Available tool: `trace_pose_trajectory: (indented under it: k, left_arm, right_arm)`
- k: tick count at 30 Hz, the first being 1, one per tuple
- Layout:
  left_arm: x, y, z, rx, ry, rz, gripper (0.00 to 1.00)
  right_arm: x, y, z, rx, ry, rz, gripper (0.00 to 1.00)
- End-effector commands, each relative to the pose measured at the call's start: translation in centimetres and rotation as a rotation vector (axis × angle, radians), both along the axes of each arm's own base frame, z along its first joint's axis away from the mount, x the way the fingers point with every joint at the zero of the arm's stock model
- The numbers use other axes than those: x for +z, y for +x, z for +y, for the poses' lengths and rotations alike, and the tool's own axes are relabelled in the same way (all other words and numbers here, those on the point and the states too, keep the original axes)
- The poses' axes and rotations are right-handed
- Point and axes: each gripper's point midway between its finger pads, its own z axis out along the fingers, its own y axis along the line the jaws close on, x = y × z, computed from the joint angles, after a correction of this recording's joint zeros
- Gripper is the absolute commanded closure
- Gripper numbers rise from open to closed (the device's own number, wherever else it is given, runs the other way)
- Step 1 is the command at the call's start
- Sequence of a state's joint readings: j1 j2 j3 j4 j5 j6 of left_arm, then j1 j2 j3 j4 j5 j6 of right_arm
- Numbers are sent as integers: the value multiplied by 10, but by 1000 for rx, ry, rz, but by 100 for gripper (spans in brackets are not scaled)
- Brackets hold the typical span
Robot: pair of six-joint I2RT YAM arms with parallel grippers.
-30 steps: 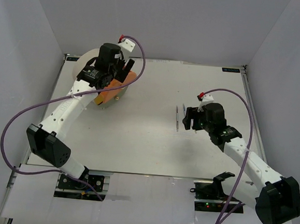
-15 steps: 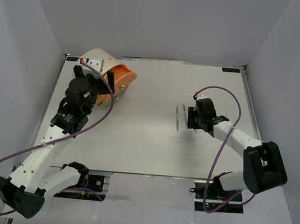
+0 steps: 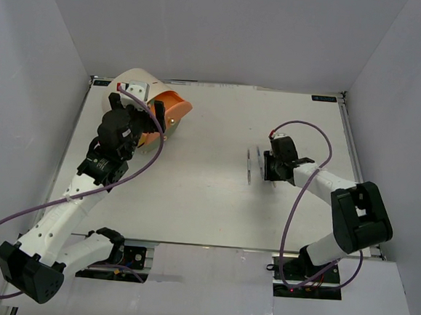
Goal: Sort the stationery into containers
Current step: Pick up the pen from the center of the board.
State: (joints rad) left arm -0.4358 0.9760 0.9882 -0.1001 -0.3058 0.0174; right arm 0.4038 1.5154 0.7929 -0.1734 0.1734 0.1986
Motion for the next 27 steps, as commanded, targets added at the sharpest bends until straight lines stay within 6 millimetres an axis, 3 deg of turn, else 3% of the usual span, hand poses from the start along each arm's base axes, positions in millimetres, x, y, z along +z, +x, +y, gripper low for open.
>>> trace_pose_trajectory:
  k: [1, 14, 20, 23, 26, 27]
  left_arm:
    - [7, -3, -1, -14, -24, -28, 2]
    - [3, -2, -7, -46, -19, -15, 2]
    - [10, -4, -14, -70, -75, -11, 2]
    - [20, -6, -25, -121, -126, -4, 2]
    - [31, -9, -39, -172, -227, 27, 2]
    - [31, -9, -45, -198, -254, 41, 2]
  right_arm:
    - [9, 19, 5, -6, 15, -42, 65]
    - [-4, 24, 3, -22, -11, -15, 68]
    - [-3, 28, 3, -29, -20, -22, 79]
    - [13, 32, 4, -27, -2, -56, 82]
    - [41, 33, 13, 5, 44, -119, 83]
    - [60, 34, 16, 14, 70, -168, 83]
